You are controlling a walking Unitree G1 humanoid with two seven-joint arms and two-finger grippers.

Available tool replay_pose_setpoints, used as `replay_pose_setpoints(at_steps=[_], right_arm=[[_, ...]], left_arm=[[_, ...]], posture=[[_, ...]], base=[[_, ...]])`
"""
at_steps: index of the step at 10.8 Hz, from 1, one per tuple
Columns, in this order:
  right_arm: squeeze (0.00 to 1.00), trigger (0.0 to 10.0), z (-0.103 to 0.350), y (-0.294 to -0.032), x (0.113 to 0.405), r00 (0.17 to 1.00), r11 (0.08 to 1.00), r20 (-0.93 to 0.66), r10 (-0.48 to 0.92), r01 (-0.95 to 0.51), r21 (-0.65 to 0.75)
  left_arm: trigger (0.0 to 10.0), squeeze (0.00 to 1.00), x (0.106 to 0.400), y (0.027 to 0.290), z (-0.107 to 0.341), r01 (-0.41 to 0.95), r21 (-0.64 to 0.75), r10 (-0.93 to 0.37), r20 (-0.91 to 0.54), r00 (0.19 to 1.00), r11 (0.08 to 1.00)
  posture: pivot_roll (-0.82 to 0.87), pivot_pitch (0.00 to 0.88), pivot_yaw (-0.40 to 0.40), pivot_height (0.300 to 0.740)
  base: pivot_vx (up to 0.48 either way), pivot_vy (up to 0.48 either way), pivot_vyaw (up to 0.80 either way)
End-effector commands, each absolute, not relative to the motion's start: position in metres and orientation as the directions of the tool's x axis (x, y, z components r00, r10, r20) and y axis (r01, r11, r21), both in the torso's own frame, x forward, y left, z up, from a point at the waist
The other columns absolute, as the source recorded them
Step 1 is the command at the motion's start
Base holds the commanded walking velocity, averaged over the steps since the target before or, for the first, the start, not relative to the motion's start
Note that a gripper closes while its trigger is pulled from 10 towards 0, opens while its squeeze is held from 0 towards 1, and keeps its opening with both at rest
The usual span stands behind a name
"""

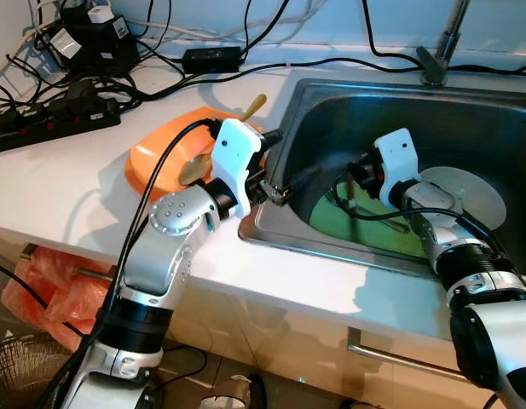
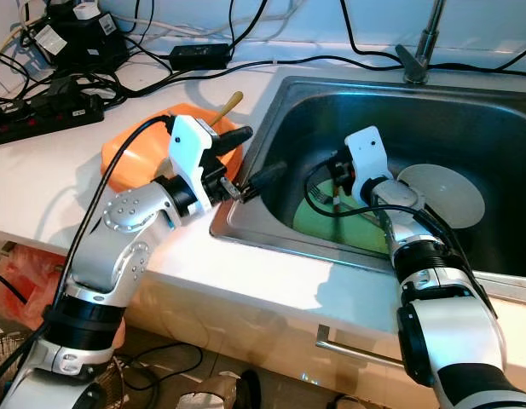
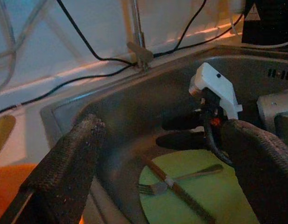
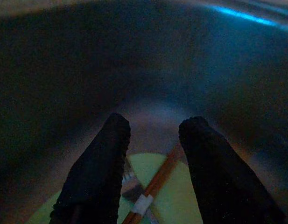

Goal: Kitchen organization

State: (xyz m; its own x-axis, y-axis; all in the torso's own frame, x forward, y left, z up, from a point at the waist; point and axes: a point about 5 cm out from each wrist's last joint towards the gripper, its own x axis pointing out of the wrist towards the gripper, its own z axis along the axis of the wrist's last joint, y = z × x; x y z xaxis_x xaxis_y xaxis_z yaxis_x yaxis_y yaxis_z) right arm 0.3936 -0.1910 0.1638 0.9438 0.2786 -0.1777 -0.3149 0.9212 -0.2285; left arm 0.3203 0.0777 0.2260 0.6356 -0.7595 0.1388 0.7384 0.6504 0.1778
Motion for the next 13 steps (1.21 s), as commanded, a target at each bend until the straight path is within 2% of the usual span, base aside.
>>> replay_pose_setpoints(at_steps=[1,3,6,7,8,9,10,12,13], right_arm=[[1.00,10.0,0.178,-0.182,0.397,0.949,0.925,-0.094,0.300,-0.314,-0.212],[1.00,10.0,0.193,-0.175,0.397,0.946,0.936,0.024,0.324,-0.317,-0.153],[1.00,10.0,0.209,-0.161,0.389,0.927,0.941,0.160,0.339,-0.332,-0.072],[0.00,10.0,0.210,-0.153,0.383,0.909,0.928,0.192,0.369,-0.372,-0.020],[0.00,10.0,0.211,-0.152,0.382,0.907,0.926,0.195,0.374,-0.378,-0.014],[0.00,10.0,0.219,-0.142,0.372,0.884,0.909,0.235,0.405,-0.417,0.000],[0.00,10.0,0.224,-0.138,0.367,0.873,0.901,0.248,0.420,-0.433,-0.003],[0.00,10.0,0.238,-0.124,0.347,0.791,0.819,0.255,0.556,-0.574,-0.004],[0.00,10.0,0.237,-0.121,0.337,0.747,0.772,0.218,0.628,-0.633,-0.055]], left_arm=[[10.0,1.00,0.324,0.085,0.234,0.717,0.194,-0.742,0.147,0.654,0.670],[10.0,1.00,0.332,0.095,0.243,0.658,0.230,-0.694,0.149,0.704,0.717],[10.0,1.00,0.354,0.127,0.261,0.480,0.286,-0.538,0.178,0.824,0.829],[10.0,0.62,0.365,0.148,0.261,0.392,0.323,-0.453,0.140,0.881,0.862],[10.0,0.52,0.367,0.151,0.261,0.384,0.330,-0.444,0.128,0.887,0.862],[10.0,0.00,0.376,0.170,0.258,0.346,0.388,-0.393,0.046,0.918,0.854],[10.0,0.00,0.380,0.176,0.256,0.342,0.396,-0.379,0.015,0.925,0.852],[10.0,0.00,0.390,0.187,0.247,0.358,0.377,-0.355,-0.079,0.932,0.854],[10.0,0.00,0.389,0.184,0.241,0.447,0.402,-0.418,-0.162,0.894,0.799]], posture=[[0.12,0.092,0.132,0.740],[0.12,0.094,0.135,0.740],[0.12,0.099,0.138,0.740],[0.12,0.103,0.140,0.740],[0.12,0.103,0.140,0.740],[0.12,0.109,0.146,0.740],[0.13,0.110,0.150,0.740],[0.12,0.111,0.155,0.740],[0.12,0.113,0.159,0.740]], base=[[0.000,0.000,0.00],[0.000,0.000,0.00],[0.000,0.000,0.00],[0.000,0.000,0.00],[0.000,0.000,0.00],[0.000,0.000,0.00],[0.000,0.000,0.00],[0.000,0.000,0.00],[0.000,0.000,0.00]])
